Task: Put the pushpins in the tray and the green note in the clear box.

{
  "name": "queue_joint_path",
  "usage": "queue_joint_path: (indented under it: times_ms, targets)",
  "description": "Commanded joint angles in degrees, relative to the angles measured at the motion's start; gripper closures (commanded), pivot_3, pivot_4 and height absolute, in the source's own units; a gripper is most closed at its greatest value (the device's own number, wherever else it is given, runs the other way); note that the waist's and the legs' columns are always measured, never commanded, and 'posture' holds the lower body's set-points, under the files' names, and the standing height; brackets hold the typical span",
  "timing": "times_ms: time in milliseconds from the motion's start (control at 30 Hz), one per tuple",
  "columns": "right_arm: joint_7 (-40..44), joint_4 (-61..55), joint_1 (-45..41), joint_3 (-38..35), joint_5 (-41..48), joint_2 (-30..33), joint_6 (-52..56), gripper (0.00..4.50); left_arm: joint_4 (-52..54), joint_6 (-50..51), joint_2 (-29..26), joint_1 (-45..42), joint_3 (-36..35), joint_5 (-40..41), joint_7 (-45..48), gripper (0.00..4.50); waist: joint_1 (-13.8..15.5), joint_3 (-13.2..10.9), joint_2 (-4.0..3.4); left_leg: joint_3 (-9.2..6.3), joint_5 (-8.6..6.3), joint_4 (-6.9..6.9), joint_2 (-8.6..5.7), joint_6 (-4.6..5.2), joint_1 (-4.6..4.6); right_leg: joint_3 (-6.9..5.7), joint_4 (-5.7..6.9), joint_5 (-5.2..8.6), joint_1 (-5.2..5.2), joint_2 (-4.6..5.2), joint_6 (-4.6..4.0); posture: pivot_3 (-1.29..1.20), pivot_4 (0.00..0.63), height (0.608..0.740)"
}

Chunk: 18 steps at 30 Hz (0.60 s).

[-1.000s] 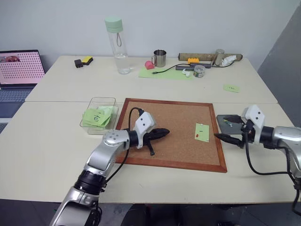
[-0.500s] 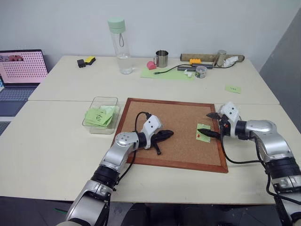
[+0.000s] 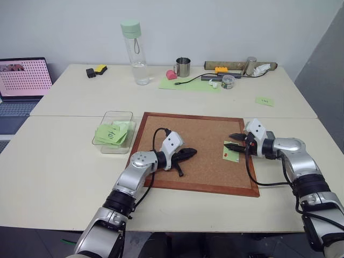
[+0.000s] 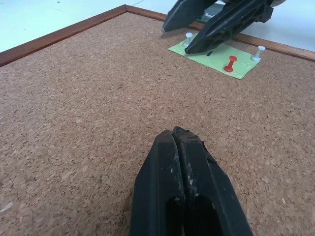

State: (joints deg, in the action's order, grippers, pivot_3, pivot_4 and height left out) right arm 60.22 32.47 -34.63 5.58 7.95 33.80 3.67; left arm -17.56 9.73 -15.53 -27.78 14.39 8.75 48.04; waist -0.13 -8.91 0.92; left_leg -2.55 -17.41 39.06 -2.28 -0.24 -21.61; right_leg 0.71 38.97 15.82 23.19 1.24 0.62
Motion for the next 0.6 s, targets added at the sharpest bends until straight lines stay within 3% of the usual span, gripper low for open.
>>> queue_joint_path:
  times_ms: [33,233,600]
  targets:
    - [1.13,-0.89,0.16,-2.13,1.25,0.82,-0.74,3.32,0.31,1.24,-0.64,1.5,-0.15,-0.8,-0.17,4.5,0.0,0.0,0.0,0.0,0.0,0.0,0.0,0.0,0.0,0.0,0.0,0.0,0.0,0.0,0.0,0.0,0.15,0.74]
    - [1.36,-1.69,0.77,-2.82,1.78,0.28,-0.04,4.45,0.32,1.79,-0.48,1.6,-0.3,-0.61,-0.19,4.5,0.0,0.0,0.0,0.0,0.0,-0.01,0.0,0.0,0.0,0.0,0.0,0.0,0.0,0.0,0.0,0.0,0.15,0.74]
    - [1.55,-8.75,2.18,-5.79,6.01,0.16,5.23,4.49,-1.01,3.62,-0.38,1.64,-0.37,-1.16,-1.09,4.5,0.02,0.01,-0.01,-0.01,0.0,-0.02,0.0,0.0,-0.01,0.0,-0.01,0.0,0.0,0.0,0.0,0.0,0.15,0.74]
